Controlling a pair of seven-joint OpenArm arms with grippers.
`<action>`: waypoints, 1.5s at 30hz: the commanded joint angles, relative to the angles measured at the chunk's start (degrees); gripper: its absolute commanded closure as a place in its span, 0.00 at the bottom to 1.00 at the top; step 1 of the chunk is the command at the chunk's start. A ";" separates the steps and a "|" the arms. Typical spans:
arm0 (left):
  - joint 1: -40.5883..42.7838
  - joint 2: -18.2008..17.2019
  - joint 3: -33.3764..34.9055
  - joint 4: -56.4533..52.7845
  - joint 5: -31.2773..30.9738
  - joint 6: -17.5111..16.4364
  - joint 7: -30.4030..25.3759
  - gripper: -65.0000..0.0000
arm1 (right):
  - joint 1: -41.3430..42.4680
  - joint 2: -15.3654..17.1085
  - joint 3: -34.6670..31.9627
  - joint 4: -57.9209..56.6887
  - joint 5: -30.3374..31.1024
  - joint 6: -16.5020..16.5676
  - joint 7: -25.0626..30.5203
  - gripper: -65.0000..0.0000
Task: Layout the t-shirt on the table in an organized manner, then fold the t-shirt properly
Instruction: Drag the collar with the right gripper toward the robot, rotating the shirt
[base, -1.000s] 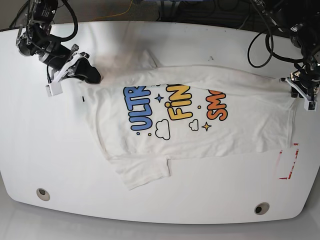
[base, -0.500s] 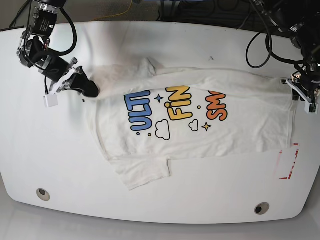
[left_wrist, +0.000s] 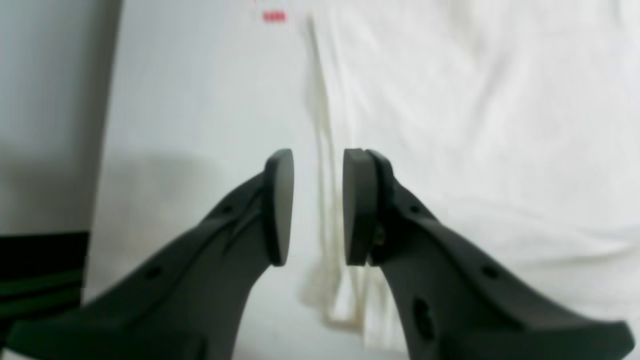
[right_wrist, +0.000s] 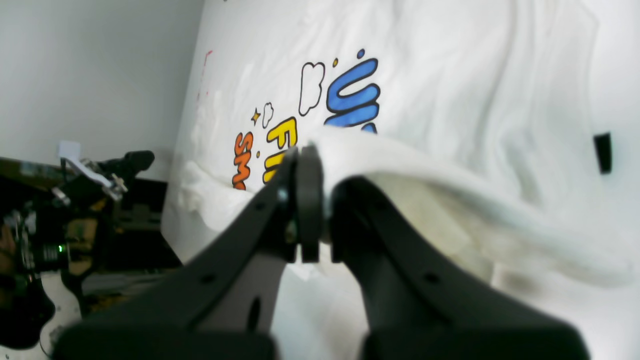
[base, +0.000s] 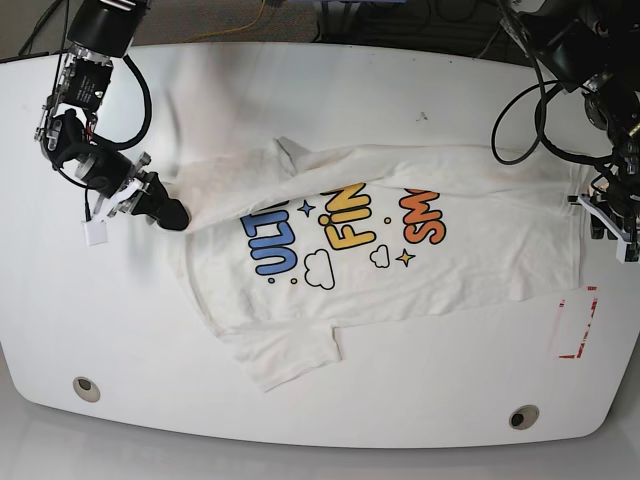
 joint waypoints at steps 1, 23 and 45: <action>-0.89 -0.87 -0.02 0.97 -0.61 0.03 -0.71 0.77 | 2.25 1.06 0.41 -1.48 1.54 0.16 0.98 1.00; -0.36 -0.87 2.44 0.79 -0.61 0.03 -0.80 0.77 | 14.73 -0.26 0.41 -18.62 -0.66 -0.28 3.88 1.00; 0.78 -0.87 4.20 0.97 -0.69 0.03 -1.07 0.54 | 20.80 -2.72 0.24 -18.00 -28.70 -0.28 4.40 0.35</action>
